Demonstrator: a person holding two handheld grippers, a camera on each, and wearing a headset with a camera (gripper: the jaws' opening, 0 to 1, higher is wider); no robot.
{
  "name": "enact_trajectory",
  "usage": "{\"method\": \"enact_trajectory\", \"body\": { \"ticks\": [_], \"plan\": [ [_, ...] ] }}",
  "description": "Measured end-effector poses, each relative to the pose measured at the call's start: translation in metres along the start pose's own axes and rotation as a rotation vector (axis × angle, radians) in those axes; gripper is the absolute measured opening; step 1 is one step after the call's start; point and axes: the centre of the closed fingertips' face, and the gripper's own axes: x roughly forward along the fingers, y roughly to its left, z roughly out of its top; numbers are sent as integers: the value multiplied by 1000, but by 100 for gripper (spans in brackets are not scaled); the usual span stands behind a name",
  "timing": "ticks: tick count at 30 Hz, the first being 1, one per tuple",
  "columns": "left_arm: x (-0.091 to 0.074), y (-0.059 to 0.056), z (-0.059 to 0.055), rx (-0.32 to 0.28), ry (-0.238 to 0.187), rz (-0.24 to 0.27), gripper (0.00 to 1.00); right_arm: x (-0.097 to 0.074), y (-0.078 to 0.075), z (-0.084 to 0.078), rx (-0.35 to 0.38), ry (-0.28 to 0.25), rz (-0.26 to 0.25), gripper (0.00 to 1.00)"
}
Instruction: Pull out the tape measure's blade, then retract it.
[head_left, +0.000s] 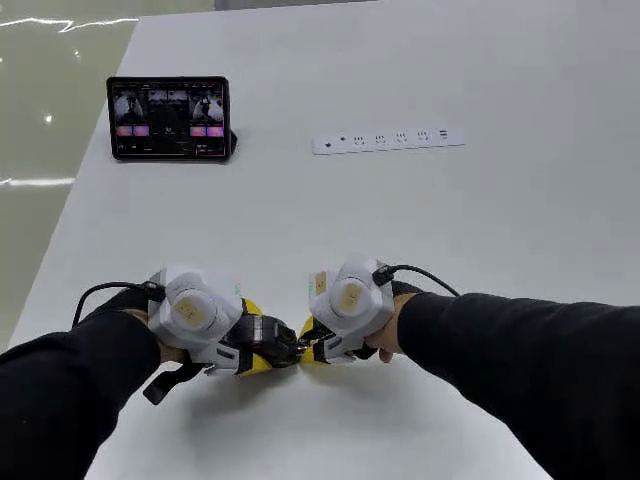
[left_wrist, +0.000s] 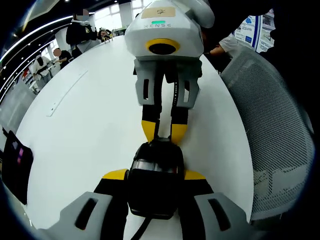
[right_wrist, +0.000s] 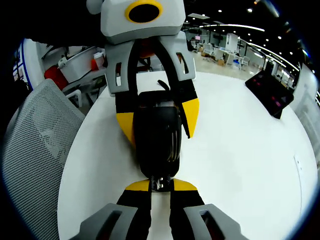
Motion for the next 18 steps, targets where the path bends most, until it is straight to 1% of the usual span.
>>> {"method": "enact_trajectory", "body": {
  "ticks": [8, 13, 18],
  "plan": [
    [0, 0, 0, 8, 8, -8, 33, -1, 1, -3, -9, 5, -12, 9],
    [0, 0, 1, 11, 12, -16, 34, -4, 1, -8, 6, 6, -14, 10],
    [0, 0, 1, 2, 10, -18, 34, -6, 1, -11, 23, 10, -13, 10]
  ]
}}
